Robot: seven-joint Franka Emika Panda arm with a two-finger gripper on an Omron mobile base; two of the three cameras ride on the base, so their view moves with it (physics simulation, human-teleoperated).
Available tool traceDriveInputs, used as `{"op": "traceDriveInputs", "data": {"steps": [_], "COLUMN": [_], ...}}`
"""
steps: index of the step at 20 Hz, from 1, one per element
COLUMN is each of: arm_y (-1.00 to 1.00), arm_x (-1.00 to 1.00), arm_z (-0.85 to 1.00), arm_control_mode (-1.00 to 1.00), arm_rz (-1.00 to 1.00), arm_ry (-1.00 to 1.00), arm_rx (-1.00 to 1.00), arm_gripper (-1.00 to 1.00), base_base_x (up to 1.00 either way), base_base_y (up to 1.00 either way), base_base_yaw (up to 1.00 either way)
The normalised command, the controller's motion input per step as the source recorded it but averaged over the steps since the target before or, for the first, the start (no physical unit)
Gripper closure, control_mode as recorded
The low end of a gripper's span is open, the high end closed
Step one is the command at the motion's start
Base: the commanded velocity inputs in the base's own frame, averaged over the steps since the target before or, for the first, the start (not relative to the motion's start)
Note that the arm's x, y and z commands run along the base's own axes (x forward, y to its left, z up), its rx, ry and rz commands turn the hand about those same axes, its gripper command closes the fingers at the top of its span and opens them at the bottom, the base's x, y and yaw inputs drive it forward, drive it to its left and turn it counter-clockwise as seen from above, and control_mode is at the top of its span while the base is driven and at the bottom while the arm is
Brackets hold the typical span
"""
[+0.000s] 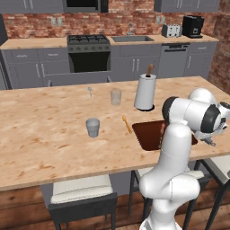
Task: Take the tongs from the drawer on the right and place them on the dining counter next to the tray containing the kebab skewer.
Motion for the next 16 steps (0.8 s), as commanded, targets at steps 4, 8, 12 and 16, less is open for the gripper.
{"op": "traceDriveInputs", "data": {"steps": [4,8,12,16], "arm_y": [-0.03,0.0,0.0,0.0], "arm_x": [0.2,0.3,0.25,0.0], "arm_z": [-0.14,-0.07,-0.03,0.0], "arm_control_mode": [-1.0,-1.0,-1.0,-1.0], "arm_rz": [0.0,0.0,0.0,0.0], "arm_ry": [0.0,0.0,0.0,-0.01], "arm_rx": [0.0,0.0,0.0,0.0], "arm_gripper": [1.0,1.0,-1.0,-1.0], "base_base_x": [0.0,0.0,0.0,0.0], "base_base_y": [0.0,0.0,0.0,0.0], "base_base_yaw": [0.0,0.0,0.0,0.0]}}
